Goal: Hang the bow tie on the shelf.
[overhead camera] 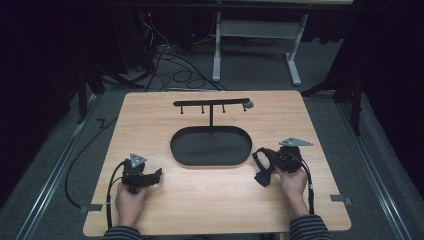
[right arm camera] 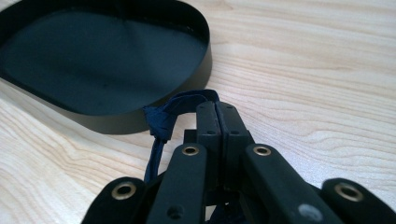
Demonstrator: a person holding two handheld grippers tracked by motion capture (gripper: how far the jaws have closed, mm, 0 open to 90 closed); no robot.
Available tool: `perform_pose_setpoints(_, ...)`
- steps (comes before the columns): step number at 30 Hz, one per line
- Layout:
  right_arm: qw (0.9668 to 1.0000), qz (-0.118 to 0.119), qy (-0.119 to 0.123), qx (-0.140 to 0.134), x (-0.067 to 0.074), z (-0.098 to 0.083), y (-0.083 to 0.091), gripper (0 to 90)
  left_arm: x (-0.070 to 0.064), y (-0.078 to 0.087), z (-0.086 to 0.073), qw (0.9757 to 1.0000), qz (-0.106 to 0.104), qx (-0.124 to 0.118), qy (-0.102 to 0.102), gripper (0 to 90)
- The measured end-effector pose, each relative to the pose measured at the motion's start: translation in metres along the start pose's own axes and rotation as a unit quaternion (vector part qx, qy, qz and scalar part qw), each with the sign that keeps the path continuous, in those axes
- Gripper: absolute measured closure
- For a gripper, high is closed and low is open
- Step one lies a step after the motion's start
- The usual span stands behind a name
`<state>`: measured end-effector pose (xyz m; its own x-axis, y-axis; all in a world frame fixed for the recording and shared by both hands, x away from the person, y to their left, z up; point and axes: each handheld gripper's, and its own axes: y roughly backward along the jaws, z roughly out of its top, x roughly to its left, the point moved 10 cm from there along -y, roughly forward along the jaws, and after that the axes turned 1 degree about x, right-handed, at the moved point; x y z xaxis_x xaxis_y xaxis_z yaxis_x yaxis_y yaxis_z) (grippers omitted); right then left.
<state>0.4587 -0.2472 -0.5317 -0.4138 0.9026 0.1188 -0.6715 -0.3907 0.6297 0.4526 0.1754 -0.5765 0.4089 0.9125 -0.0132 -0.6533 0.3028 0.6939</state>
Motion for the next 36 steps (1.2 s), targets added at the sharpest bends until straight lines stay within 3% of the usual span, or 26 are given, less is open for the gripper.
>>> perform_pose_setpoints(16,0.9995,0.01,0.004,-0.03,0.007,0.01,0.02,90.0,0.0,0.0,0.0,1.0,0.0,0.0,0.0,19.5)
perform_pose_setpoints(36,0.9966,0.035,0.037,-0.065,0.031,0.041,0.039,90.0,0.0,0.0,0.0,1.0,0.0,0.0,0.0,19.5)
